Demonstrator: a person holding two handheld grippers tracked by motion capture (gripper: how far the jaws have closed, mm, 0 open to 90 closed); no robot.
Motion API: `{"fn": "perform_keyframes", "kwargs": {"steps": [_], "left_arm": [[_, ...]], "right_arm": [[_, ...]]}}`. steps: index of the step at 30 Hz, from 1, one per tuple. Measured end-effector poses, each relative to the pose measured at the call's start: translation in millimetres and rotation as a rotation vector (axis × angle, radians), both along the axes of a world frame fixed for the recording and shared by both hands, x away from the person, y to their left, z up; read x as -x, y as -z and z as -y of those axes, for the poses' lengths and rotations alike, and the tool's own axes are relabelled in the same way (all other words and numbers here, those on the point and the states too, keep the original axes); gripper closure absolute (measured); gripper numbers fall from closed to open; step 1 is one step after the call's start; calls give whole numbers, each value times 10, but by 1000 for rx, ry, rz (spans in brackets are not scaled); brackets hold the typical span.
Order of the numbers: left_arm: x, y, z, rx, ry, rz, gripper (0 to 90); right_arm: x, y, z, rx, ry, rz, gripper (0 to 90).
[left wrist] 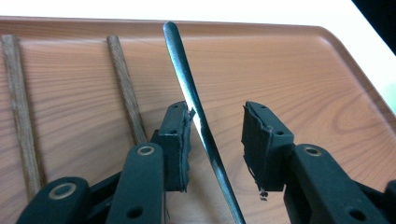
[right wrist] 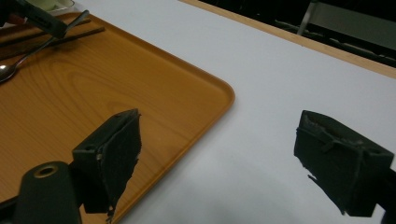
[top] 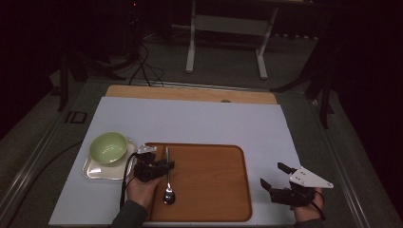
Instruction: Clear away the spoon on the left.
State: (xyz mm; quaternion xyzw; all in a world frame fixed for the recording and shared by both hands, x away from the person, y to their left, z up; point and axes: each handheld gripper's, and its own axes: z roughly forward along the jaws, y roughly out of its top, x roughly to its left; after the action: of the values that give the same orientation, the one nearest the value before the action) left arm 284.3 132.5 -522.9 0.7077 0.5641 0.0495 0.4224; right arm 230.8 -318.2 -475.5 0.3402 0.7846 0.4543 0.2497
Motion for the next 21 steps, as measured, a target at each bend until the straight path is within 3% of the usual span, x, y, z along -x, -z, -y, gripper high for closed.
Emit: {"fn": "perform_keyframes", "kwargs": {"steps": [12, 21], "left_arm": [[-10, 0, 35, -28, -1, -8, 556], [-3, -29, 85, -56, 14, 11, 491]], "right_arm": [[-1, 0, 2, -2, -3, -2, 146], [0, 0, 2, -2, -1, -3, 145]]}}
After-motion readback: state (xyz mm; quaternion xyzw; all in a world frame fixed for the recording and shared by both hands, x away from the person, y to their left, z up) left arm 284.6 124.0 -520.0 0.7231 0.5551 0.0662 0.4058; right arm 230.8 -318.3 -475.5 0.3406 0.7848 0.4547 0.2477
